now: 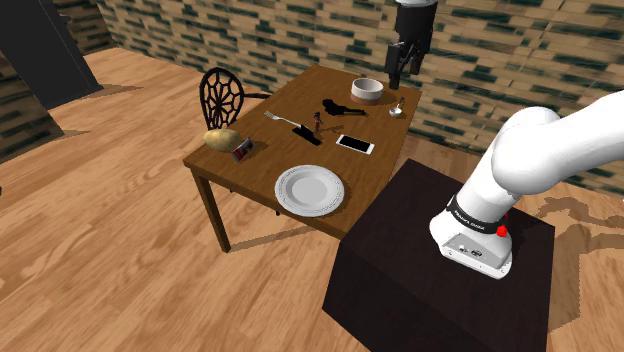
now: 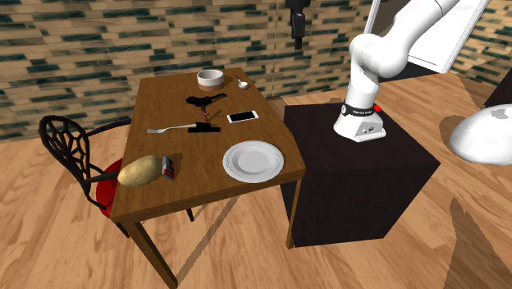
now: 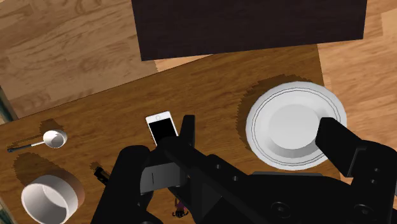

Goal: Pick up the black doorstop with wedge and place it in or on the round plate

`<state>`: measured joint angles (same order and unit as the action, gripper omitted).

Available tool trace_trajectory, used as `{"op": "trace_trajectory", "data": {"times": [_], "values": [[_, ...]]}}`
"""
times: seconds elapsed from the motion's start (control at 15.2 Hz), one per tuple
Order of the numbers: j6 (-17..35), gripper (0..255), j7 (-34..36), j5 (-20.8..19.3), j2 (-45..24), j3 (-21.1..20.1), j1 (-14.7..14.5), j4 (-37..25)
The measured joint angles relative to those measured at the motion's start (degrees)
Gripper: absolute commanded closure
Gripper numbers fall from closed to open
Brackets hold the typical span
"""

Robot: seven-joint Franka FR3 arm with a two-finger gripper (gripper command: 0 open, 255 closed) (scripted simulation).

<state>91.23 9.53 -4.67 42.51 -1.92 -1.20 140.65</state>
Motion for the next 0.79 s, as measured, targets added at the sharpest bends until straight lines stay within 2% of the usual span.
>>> {"op": "trace_trajectory", "data": {"times": [0.2,0.46,0.79], "values": [[2.50,0,-0.64,-0.27,-1.89,0.80,0.27,0.36],[10.66,0,-2.62,-0.85,-6.83,3.21,1.02,2.58],[20.47,0,-5.30,-0.71,-16.32,6.01,1.59,1.58]]}}
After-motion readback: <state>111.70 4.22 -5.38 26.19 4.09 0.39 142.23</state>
